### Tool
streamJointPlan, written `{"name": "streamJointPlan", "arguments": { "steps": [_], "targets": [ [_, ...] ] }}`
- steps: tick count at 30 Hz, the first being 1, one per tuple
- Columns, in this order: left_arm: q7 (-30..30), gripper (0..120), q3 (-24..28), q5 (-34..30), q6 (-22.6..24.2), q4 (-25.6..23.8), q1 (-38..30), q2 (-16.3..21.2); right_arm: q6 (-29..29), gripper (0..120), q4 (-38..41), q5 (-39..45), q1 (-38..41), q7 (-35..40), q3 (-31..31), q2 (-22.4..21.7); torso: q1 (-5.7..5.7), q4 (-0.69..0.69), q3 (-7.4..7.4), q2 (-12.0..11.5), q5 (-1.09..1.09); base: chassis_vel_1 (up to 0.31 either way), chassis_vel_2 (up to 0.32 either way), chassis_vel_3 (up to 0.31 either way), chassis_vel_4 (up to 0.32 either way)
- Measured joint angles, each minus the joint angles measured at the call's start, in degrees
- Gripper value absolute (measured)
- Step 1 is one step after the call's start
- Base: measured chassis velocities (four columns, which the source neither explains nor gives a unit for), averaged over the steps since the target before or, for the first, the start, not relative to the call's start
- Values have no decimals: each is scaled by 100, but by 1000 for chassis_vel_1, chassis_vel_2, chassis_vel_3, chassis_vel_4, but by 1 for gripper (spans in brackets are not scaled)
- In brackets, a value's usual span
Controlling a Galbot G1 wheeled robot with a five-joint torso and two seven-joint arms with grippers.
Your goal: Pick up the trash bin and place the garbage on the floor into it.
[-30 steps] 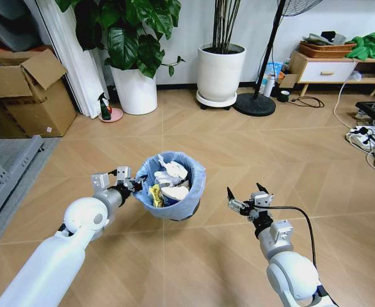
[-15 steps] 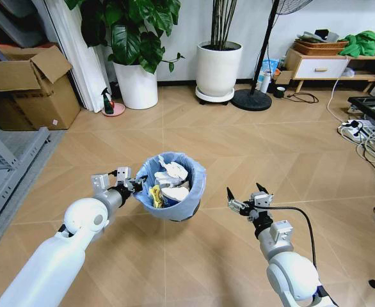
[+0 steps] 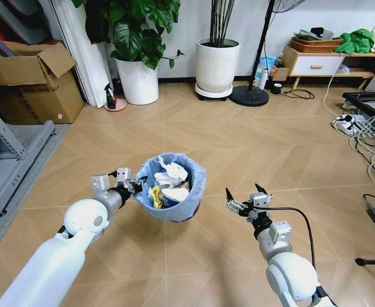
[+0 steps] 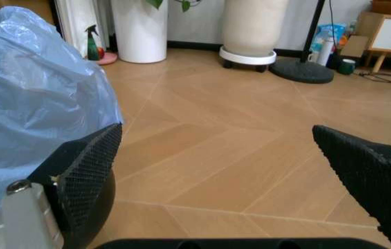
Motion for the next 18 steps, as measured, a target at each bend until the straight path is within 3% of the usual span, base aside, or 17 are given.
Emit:
{"name": "streamJointPlan", "arguments": {
  "steps": [18],
  "targets": [
    [10,0,-17,23,-12,-22,42,4,93,100,-47,48,-4,9,-15,19,1,0,1,0,2,1,-8,4,8]
  ]
}}
